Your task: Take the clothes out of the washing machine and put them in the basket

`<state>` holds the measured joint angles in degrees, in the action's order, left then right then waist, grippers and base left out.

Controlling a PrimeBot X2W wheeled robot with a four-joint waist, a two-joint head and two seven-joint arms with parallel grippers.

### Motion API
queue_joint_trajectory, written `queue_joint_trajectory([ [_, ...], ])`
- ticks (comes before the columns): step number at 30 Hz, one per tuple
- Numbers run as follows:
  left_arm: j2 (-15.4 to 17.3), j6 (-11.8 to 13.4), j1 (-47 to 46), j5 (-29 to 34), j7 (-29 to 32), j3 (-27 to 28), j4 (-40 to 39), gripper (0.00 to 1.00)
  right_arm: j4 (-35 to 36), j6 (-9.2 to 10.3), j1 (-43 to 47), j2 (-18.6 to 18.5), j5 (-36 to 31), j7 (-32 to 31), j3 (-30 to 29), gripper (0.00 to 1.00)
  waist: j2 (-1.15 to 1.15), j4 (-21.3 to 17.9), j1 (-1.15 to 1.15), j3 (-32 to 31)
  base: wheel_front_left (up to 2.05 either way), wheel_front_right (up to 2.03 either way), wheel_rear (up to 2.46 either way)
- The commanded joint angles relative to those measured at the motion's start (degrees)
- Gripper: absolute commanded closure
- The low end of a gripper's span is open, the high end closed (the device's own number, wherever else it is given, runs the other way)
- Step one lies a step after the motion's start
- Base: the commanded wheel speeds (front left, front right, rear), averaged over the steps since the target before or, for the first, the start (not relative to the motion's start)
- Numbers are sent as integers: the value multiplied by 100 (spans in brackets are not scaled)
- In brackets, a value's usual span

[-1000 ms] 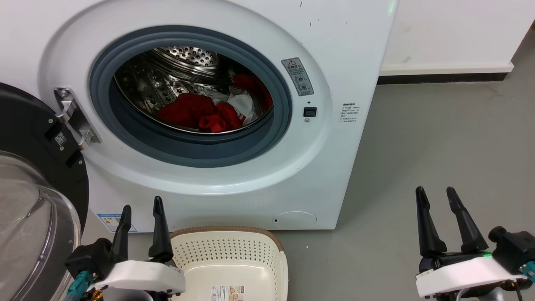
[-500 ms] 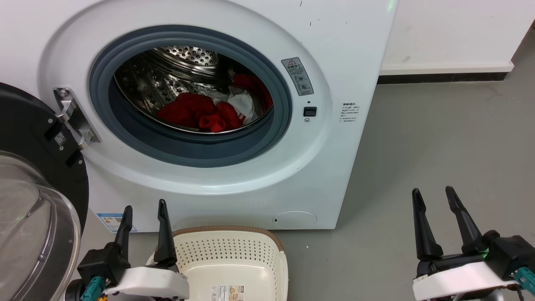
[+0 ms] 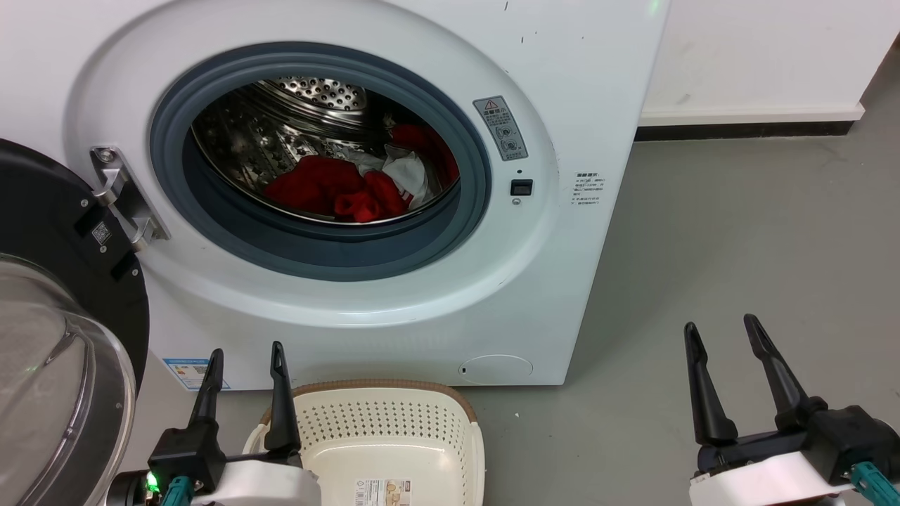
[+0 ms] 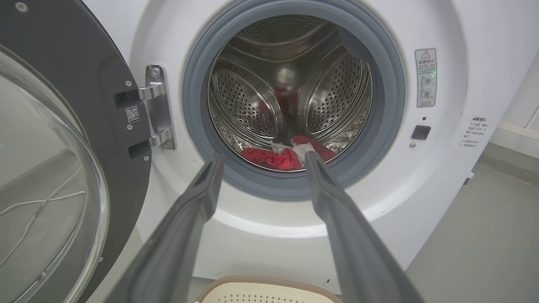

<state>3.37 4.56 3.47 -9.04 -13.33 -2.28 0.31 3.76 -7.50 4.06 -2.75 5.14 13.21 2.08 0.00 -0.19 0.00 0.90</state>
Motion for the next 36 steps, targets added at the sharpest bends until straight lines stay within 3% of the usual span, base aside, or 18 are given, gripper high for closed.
queue_joint_trajectory([
  [1, -5, 2, 48, 119, -45, 11, -28, 0, 57, 2, 42, -22, -76, 59, 6, 0, 0, -3, 0, 0, 0, 0, 0],
  [16, -41, 32, 137, 702, -198, 39, -41, 0, 143, 2, 137, -18, -525, 207, 35, 0, 0, -18, 0, 8, 0, 0, 0],
  [36, -50, 41, 156, 543, -189, 48, 97, 0, -22, 3, 152, -18, -210, 202, -28, 0, 0, -11, 0, 0, 0, 0, 0],
])
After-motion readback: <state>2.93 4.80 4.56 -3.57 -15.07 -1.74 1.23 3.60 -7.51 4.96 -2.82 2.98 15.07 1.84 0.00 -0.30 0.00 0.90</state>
